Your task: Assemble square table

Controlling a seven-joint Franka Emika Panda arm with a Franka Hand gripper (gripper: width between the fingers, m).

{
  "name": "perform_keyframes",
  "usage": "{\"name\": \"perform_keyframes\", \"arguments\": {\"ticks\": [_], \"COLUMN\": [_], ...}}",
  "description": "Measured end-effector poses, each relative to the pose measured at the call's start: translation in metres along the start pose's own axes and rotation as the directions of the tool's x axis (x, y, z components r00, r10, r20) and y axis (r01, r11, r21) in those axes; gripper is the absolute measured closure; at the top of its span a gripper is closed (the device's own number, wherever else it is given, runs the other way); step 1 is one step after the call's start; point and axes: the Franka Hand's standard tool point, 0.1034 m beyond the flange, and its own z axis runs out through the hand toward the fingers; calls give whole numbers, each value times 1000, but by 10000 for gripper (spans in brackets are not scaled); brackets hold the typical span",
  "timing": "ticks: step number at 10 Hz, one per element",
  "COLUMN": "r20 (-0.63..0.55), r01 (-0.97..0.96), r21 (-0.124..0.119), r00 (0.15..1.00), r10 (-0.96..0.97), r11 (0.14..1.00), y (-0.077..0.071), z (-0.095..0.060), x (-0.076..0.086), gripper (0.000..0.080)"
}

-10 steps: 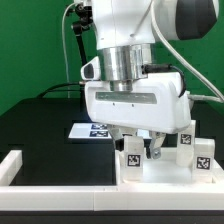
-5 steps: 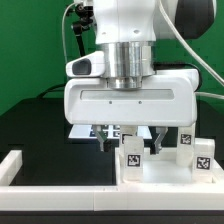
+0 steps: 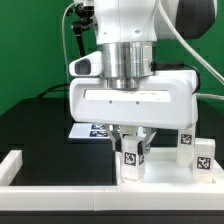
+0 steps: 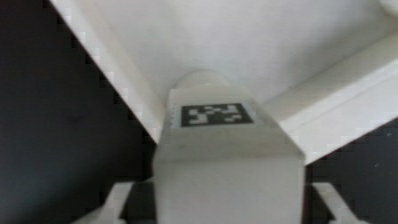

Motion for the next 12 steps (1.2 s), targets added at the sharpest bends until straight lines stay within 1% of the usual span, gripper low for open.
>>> {"name": "perform_keyframes", "arguments": {"ticks": [1,2,3,4,5,6,7,8,9,10,11,12], "r20": [0,4,7,6,29,64,64,60,59,59,37,25], "r01": [-62,-208,-382,-589,-750,-822,-845,-859,-852,-851,-719,-561], "r21": [1,8,4,4,29,48,44,41,41,42,46,50], "r00": [998,978,924,808,661,570,534,512,523,525,695,828], "r10": [62,208,382,589,749,819,843,857,850,849,718,560], "r11": [998,978,924,808,661,568,532,510,522,524,693,827], "y": [0,2,3,4,7,11,10,10,10,10,2,-5], "z": [0,0,0,1,2,2,3,3,3,3,-3,-2], "x": [0,2,1,0,-1,-1,-2,-2,-2,-2,3,-2], "gripper": [511,511,511,511,509,509,509,453,453,275,186,186]}}
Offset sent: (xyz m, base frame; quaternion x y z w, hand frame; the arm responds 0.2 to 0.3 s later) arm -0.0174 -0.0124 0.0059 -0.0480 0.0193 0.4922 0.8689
